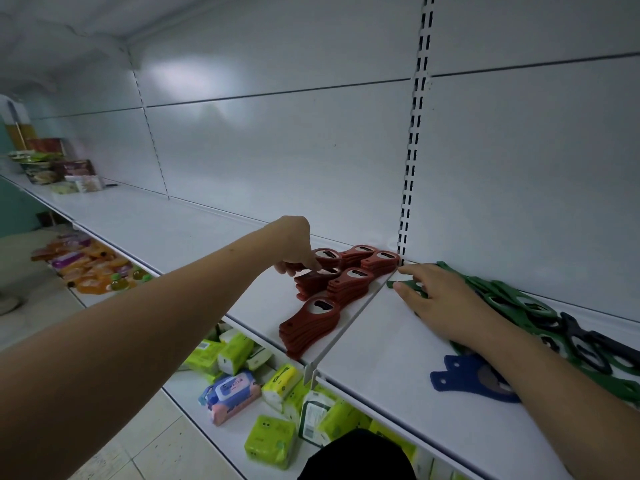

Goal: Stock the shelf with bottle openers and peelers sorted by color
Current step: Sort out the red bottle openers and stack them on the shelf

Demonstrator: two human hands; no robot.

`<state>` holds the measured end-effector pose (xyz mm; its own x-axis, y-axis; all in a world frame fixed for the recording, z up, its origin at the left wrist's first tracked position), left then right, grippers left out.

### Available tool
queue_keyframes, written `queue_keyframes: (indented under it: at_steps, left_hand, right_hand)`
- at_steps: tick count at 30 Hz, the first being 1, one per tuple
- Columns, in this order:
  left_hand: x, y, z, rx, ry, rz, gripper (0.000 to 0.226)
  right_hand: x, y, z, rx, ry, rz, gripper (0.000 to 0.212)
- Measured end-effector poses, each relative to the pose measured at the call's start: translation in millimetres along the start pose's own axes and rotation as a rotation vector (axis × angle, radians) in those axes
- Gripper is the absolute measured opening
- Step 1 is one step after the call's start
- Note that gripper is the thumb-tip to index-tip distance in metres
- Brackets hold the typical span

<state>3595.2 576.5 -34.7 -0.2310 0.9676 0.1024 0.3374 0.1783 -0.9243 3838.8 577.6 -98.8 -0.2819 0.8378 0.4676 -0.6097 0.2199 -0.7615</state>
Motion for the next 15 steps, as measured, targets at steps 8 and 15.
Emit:
queue_keyframes:
  at_steps: [8, 15]
  left_hand:
    - [-1.8, -0.2, -4.0, 0.048, 0.025, -0.036, 0.041]
    - [-8.7, -1.4, -6.2, 0.024, 0.006, -0.045, 0.04]
  right_hand:
    - [-0.9, -1.6, 0.9, -0.022, 0.002, 0.0, 0.048]
    - [-0.8, -1.8, 0.4, -0.008, 0.009, 0.002, 0.047]
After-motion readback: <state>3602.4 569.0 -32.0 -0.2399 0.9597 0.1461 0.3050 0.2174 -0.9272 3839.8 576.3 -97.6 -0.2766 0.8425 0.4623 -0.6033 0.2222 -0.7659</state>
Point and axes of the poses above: each hand's wrist, its own x-axis towards the middle knuckle, its own y-axis out of the palm, z = x × y, the point moved 5 cm from there along x, towards the middle knuckle, and after that the axes turned 13 degrees about -z, right-handed, at the moved point
